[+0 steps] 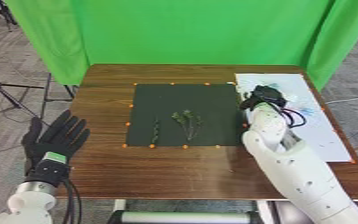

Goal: Arrange flowers

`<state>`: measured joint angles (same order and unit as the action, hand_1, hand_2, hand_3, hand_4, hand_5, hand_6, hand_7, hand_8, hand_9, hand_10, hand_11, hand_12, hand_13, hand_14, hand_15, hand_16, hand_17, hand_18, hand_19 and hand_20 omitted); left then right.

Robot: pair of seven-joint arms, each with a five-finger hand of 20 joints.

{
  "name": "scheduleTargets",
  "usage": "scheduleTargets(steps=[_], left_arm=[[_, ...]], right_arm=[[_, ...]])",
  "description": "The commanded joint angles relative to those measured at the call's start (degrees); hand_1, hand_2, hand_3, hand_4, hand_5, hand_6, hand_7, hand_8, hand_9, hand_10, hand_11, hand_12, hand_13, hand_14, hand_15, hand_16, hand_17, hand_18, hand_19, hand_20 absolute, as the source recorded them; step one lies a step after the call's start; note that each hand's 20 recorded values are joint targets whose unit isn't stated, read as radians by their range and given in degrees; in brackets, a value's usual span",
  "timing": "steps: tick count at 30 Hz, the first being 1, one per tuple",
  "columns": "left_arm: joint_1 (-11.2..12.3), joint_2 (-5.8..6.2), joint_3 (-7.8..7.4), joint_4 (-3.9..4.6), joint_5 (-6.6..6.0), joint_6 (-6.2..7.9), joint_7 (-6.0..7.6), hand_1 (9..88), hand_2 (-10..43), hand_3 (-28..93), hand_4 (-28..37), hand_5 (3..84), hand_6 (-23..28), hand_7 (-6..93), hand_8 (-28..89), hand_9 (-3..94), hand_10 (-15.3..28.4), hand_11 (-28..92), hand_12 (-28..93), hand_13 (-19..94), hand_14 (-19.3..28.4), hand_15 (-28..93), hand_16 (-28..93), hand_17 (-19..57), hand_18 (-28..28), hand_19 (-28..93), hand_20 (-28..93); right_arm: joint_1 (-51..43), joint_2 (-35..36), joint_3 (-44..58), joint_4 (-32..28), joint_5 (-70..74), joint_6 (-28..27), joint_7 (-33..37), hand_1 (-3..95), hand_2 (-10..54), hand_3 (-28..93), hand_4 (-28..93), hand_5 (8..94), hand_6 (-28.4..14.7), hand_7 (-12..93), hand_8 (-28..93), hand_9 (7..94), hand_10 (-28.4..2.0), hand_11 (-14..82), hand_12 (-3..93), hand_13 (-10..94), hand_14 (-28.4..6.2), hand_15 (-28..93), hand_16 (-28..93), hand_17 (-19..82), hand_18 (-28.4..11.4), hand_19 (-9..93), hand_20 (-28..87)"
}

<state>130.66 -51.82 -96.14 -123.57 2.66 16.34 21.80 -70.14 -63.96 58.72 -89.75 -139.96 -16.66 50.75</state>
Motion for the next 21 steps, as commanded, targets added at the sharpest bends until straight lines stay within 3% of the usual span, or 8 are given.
scheduleTargets(steps=[1,3,7,8,10,13,18,21], left_arm=[[-0.31,0.1,0.3,1.0,-1.02,-3.96,0.33,26.1,14.7,72,-28.3,39.0,7.7,18.1,-11,35.5,15.5,29,11,26,15.9,43,-11,-5.0,13.8,40,7],[-0.32,-0.08,0.44,0.7,-3.57,-3.69,1.06,26.0,14.3,72,-28.3,38.5,7.6,17.9,-11,35.4,15.5,29,11,26,15.8,43,-11,-4.9,13.7,40,7],[-0.93,-0.55,0.67,2.13,-0.63,-5.56,-1.36,26.1,13.9,72,-28.3,38.3,7.4,17.6,-11,35.3,15.4,29,11,26,15.8,43,-11,-4.8,13.7,39,7],[-1.24,-0.74,1.03,2.58,-1.24,-6.22,-1.6,26.1,13.8,72,-28.3,38.3,7.4,17.5,-11,35.2,15.4,29,11,26,15.8,43,-11,-4.8,13.7,39,7],[-1.2,-1.18,1.28,2.2,-3.72,-5.75,-1.46,26.1,13.8,72,-28.3,38.0,7.3,17.4,-11,35.2,15.4,28,11,26,15.7,42,-11,-4.9,13.7,39,7],[-0.54,-1.44,1.08,2.02,-2.45,-5.37,-1.49,26.1,13.8,72,-28.3,37.8,7.4,17.1,-11,35.0,15.3,28,11,26,15.7,42,-11,-5.0,13.7,39,7],[-0.76,-1.49,0.64,2.32,-3.46,-5.41,-1.07,26.0,13.8,72,-28.3,37.8,7.4,16.9,-11,34.9,15.3,28,11,26,15.8,42,-10,-5.0,13.7,39,7],[1.43,-2.59,-0.63,0.75,-4.69,-3.81,-1.51,26.0,13.8,71,-28.3,37.8,7.4,16.9,-11,34.9,15.3,28,11,26,15.8,42,-10,-5.0,13.7,39,7]], right_arm=[[1.64,-2.07,-0.43,2.27,5.01,-5.74,1.36,33.8,-9.5,72,-28,65.9,-9.7,13,-8,74.3,-18.6,30.1,25.6,75,-12.2,61,31,54,-21.9,93,53],[1.47,-2.63,-1.09,3.59,3.83,-5.54,1.32,39.2,-9.5,74,-28,67.1,-8.3,15,-8,74.8,-17.3,31.8,26.1,75,-11.5,61,30,53,-22.3,93,52],[1.2,-4.77,-0.49,7.39,5.86,-5.61,3.35,47.7,-9.5,73,-28,69.6,-6.3,24,4,77.6,-14.0,30.8,38.6,77,-9.9,61,32,53,-22.1,93,50],[1.19,-4.97,-0.36,8.08,6.73,-5.79,3.98,50.5,-9.5,71,-28,69.7,-5.4,28,11,78.7,-12.8,29.8,44.0,78,-9.7,62,32,53,-22.0,93,50],[0.21,-5.22,-0.18,8.72,6.42,-5.01,3.86,54.4,-9.5,69,-28,69.3,-3.3,39,17,80.7,-11.5,28.2,50.1,79,-9.4,62,32,54,-21.4,93,50],[-1.15,-5.43,0.92,8.23,7.41,-4.64,3.9,55.7,-9.5,71,-28,70.0,-2.2,45,19,82.6,-10.4,28.1,51.7,81,-8.8,62,32,56,-21.1,93,50],[-4.01,-4.13,3.48,4.01,6.3,4.72,2.39,53.7,-9.5,76,-24,69.2,-2.6,49,20,82.5,-9.7,29.5,53.4,82,-8.2,62,33,57,-20.9,93,50],[-7.21,-4.84,6.4,1.02,4.58,8.46,0.48,49.9,-9.5,78,-16,66.9,-3.3,54,19,82.2,-9.9,30.8,53.3,82,-8.4,63,33,57,-20.7,93,50]])
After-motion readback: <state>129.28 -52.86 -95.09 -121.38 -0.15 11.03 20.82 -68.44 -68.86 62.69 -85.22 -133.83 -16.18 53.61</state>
